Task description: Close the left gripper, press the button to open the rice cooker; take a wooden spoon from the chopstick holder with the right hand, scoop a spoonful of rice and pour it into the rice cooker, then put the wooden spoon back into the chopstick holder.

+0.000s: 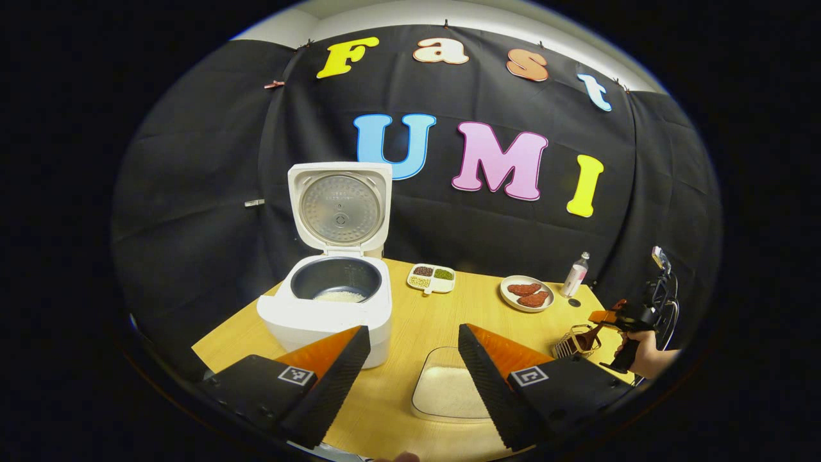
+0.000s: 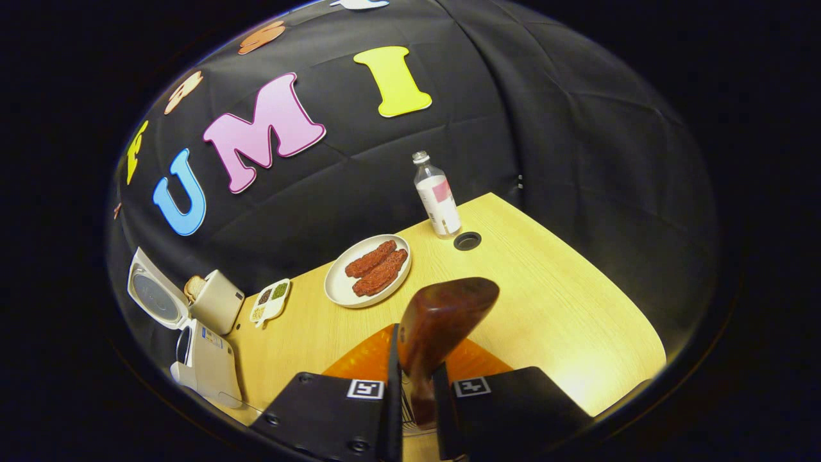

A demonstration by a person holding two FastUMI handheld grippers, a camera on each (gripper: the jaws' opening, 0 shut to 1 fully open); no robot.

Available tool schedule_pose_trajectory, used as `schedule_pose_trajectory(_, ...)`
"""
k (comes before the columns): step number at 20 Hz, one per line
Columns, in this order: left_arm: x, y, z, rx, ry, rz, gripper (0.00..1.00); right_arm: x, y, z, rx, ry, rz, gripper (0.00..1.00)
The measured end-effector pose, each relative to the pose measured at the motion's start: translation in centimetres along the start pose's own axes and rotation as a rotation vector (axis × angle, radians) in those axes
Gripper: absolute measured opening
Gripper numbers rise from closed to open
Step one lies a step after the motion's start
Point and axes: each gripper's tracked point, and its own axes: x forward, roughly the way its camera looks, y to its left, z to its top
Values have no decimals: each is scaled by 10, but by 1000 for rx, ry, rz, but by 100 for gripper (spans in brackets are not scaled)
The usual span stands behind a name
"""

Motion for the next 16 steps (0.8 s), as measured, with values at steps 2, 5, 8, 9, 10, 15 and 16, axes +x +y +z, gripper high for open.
schedule_pose_trajectory(2, -2, 9, 6, -8, -12, 8, 95, -6, -5, 3, -11, -1, -11, 46)
schedule_pose_trajectory(5, -3, 23, 15, -28, -29, 20, 96, -22, -10, 5, -34, -2, -26, 100)
schedule_pose_trajectory(8, -1, 38, 32, -19, -59, 31, 95, -45, -20, 9, -81, -16, -58, 98)
schedule_pose_trajectory(9, 2, 43, 41, -12, -70, 33, 95, -53, -23, 11, -92, -24, -69, 99)
schedule_pose_trajectory(10, 3, 48, 51, -8, -85, 31, 95, -62, -25, 13, -101, -32, -79, 98)
schedule_pose_trajectory(15, 20, 79, 126, 100, -188, 67, 95, -112, -40, 11, -154, -63, -134, 98)
schedule_pose_trajectory(16, 23, 81, 144, 112, -212, 64, 95, -121, -42, 11, -163, -68, -143, 98)
